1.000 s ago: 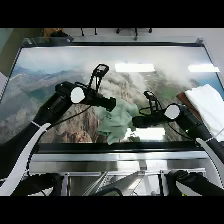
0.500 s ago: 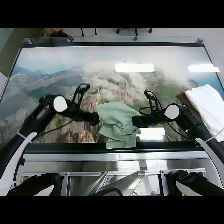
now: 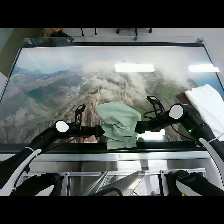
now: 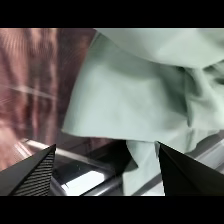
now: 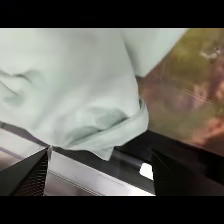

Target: Fold the shirts.

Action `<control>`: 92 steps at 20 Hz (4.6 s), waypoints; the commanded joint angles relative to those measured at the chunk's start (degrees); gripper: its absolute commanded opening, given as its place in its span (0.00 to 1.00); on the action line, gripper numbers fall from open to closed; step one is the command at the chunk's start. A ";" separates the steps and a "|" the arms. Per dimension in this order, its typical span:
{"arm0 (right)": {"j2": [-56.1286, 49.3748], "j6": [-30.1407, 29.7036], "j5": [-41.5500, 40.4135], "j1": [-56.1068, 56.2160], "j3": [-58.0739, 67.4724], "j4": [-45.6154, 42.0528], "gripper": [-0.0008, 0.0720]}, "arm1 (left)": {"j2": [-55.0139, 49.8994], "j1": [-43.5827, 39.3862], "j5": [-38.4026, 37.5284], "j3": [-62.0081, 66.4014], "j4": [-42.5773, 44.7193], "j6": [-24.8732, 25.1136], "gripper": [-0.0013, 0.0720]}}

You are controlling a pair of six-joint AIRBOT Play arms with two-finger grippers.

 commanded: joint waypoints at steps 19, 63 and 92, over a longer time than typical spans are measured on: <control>0.00 -19.76 -3.28 -5.68 12.37 15.15 0.04 | -0.09 7.39 -9.49 11.52 -4.00 4.59 0.03; -5.64 -20.63 1.57 -32.74 8.76 13.64 0.73 | -6.82 36.81 -37.88 19.32 16.31 4.39 0.96; -3.39 -39.82 -0.66 -26.97 16.11 51.95 0.04 | 20.79 34.29 -25.40 14.58 -6.51 5.86 0.04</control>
